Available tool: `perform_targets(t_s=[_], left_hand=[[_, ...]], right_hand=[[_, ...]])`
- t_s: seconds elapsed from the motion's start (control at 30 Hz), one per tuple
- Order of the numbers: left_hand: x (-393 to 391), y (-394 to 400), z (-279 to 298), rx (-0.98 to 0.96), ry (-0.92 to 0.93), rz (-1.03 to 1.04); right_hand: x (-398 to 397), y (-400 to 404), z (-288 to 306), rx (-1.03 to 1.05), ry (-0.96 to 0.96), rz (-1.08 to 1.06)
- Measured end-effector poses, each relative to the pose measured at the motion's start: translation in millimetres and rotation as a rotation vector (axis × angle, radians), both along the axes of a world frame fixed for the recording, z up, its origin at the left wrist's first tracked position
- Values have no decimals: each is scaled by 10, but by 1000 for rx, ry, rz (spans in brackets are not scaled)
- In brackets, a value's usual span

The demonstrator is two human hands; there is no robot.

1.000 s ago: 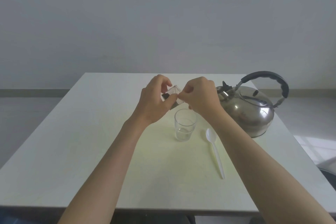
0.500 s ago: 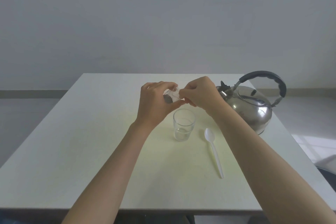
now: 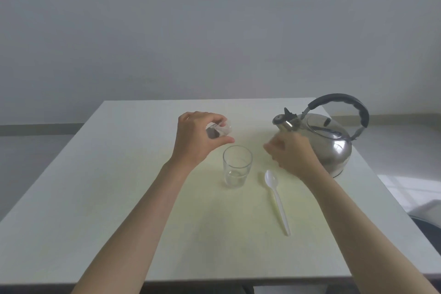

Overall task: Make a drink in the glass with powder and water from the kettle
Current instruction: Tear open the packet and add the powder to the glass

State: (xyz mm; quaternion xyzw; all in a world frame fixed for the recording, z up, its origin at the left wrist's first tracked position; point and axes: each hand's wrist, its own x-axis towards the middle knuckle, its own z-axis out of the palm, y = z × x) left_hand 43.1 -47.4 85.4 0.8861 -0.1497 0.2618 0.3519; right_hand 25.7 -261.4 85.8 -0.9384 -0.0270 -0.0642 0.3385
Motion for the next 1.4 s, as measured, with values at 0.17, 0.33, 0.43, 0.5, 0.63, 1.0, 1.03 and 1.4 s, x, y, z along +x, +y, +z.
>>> perform_targets(t_s=[0.17, 0.33, 0.43, 0.5, 0.63, 1.0, 1.03, 1.4], left_hand=[[34, 32, -31, 45, 29, -25], [63, 58, -60, 92, 71, -61], [74, 65, -50, 109, 86, -66], [98, 80, -50, 134, 101, -78], [167, 101, -71, 219, 133, -117], [191, -21, -46, 434, 236, -219], [192, -29, -46, 447, 243, -222], [219, -92, 1, 564, 283, -263]], right_hand=[[-217, -200, -629, -375, 417, -7], [-278, -184, -815, -362, 446, -55], [-263, -257, -776, -207, 431, -69], [-264, -337, -677, 11, 337, -109], [-243, -352, -302, 68, -73, -87], [-140, -89, -205, -322, -243, 232], [-142, -89, -225, -334, -235, 233], [-34, -75, -318, -278, -247, 270]])
